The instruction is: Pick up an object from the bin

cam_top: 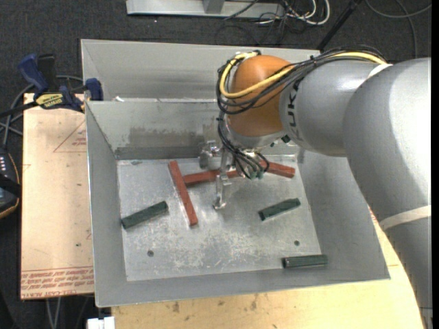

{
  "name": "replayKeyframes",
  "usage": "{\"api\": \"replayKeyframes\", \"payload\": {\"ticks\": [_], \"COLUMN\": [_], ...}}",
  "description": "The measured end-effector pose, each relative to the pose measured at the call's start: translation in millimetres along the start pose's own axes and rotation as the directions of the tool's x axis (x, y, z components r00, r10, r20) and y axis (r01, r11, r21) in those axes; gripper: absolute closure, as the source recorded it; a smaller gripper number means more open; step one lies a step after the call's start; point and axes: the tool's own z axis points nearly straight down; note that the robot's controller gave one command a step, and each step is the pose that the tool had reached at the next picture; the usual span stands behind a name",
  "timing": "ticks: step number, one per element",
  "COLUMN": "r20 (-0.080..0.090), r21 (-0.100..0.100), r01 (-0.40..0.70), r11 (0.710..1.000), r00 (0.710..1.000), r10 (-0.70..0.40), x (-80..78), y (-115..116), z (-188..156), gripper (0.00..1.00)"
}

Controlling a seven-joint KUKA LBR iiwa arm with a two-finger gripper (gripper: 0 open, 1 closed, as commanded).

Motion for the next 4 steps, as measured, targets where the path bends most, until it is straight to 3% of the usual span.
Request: {"api": "replayKeyframes", "payload": {"ticks": [1,2,3,4], "r20": [0.001,-0.002,-0.002,-0.001], "r21": [0.0,0.001,0.0,0.002], "r01": [0.0,0.084,0.085,0.023], "r11": [1.0,0.996,0.996,1.0], "r00": [1.0,0.996,0.996,1.0], "r10": [0.0,-0.084,-0.085,-0.023], "x": [-0.3,82.0,80.2,42.0], "y": [0,-6,-5,-55], "z": [-1,-79,-75,-1], "gripper": [1.0,1.0,0.0,0.0]}}
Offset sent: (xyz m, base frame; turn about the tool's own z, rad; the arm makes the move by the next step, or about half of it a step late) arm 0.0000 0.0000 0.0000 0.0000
